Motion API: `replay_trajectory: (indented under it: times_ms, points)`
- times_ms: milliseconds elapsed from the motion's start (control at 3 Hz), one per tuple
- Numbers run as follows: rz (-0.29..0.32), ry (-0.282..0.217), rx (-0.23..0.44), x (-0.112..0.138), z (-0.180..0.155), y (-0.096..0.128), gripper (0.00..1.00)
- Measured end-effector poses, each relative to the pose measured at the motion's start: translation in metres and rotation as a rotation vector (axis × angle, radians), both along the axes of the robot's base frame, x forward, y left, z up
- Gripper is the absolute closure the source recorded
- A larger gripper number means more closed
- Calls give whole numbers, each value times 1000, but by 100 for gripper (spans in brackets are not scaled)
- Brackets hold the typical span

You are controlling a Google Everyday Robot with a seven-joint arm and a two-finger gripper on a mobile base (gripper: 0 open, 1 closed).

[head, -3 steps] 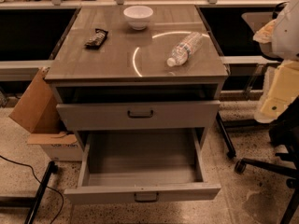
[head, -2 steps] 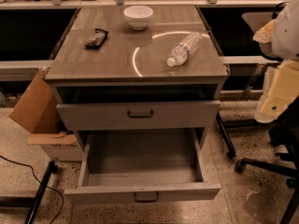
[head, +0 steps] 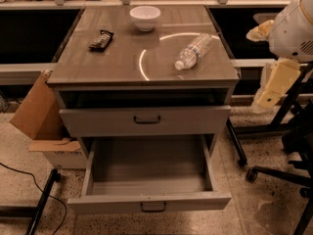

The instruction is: Place water bottle into middle drawer

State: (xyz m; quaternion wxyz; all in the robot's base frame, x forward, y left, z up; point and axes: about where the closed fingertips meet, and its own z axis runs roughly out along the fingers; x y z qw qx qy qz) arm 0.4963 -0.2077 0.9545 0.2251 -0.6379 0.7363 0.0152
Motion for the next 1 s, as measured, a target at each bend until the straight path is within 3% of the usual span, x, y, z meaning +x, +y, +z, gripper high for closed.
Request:
replay_trajectory:
  times_ms: [333, 667, 1000]
  points:
    - [0, 0, 0, 0, 0, 0, 0]
    - [5, -10, -10, 57, -39, 32, 0]
    - [-97, -98, -36, 191, -93, 70, 0]
